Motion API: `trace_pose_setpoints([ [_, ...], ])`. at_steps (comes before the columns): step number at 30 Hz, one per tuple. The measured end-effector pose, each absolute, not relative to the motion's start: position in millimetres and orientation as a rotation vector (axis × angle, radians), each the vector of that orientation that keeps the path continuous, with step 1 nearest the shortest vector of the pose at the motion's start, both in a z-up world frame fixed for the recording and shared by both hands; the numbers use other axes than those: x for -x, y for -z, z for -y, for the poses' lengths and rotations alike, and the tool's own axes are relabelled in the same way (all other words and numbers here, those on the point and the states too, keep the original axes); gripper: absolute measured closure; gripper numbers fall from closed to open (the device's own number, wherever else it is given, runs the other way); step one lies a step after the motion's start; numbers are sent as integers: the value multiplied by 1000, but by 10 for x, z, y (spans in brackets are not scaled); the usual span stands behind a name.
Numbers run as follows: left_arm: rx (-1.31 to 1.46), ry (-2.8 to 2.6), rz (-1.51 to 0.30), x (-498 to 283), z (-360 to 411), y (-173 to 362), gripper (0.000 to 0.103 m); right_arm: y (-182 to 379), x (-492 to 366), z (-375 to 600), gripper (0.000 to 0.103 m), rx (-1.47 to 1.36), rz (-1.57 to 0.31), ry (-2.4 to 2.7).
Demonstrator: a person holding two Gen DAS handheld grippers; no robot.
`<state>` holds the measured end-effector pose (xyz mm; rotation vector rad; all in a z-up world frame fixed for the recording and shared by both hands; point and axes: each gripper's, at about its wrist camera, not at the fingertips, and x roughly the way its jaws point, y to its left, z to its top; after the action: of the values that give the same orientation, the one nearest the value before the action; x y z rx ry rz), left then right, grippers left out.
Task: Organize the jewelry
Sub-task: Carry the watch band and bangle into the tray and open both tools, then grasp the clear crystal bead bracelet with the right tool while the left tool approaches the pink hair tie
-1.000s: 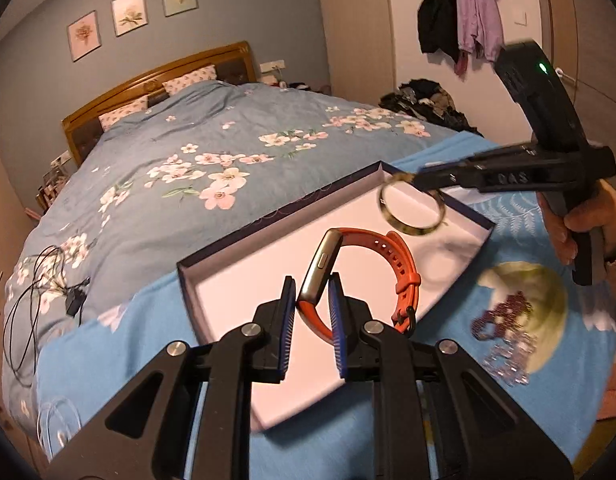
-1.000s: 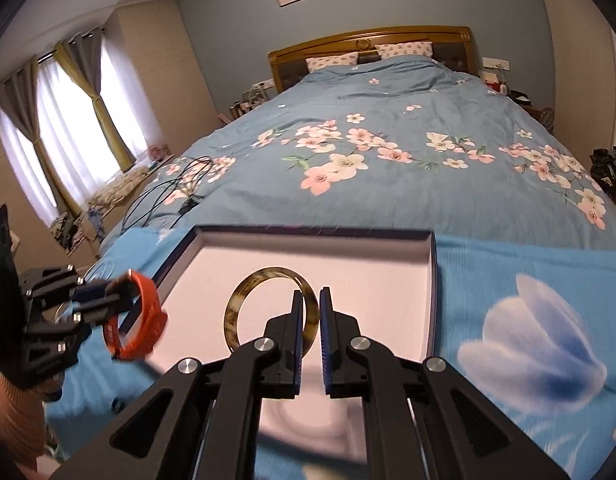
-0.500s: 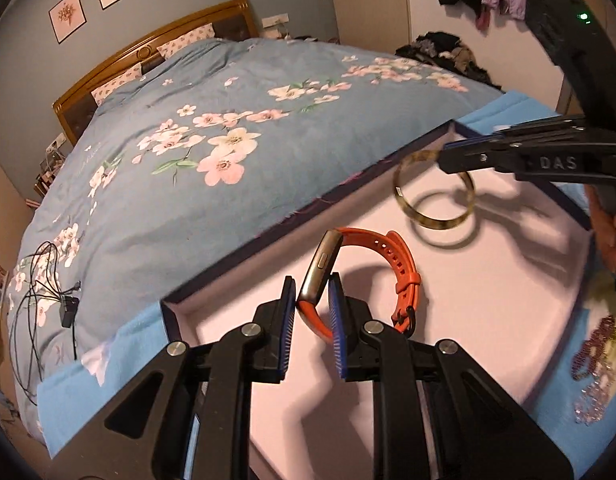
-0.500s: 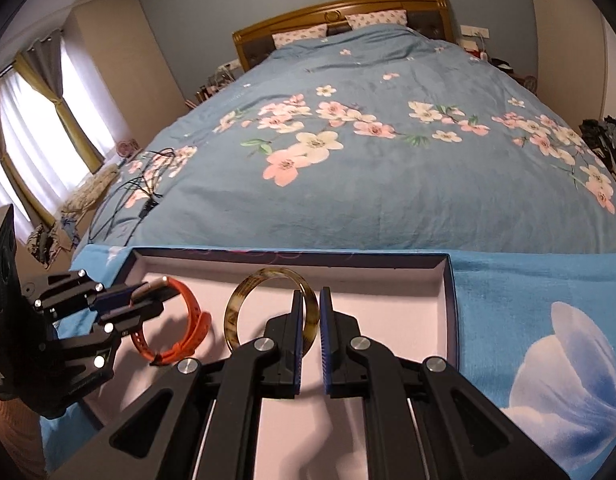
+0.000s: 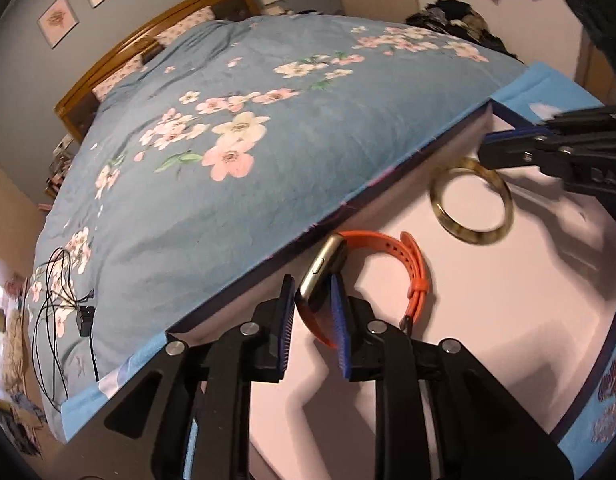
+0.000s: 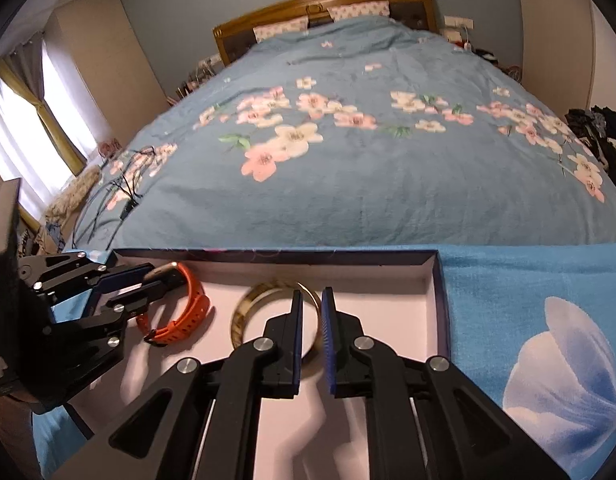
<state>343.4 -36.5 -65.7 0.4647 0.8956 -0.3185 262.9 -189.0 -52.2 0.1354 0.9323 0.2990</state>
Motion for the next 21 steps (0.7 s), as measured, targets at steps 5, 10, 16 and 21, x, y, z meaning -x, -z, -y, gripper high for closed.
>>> trace_pose_setpoints([
  [5, -418, 254, -797, -3241, 257, 436, 69, 308, -2310, 1987, 92, -135, -857, -364],
  [10, -356, 276, -635, -2614, 132, 23, 50, 25, -1743, 2028, 70, -45, -776, -492],
  [16, -316, 323, -560, -1830, 45, -154, 39, 106, -1091, 2035, 70, 100, -818, -578],
  [21, -254, 377, -581, -1310, -8, -65, 37, 338, -817, 2147, 70, 104, -892, -560],
])
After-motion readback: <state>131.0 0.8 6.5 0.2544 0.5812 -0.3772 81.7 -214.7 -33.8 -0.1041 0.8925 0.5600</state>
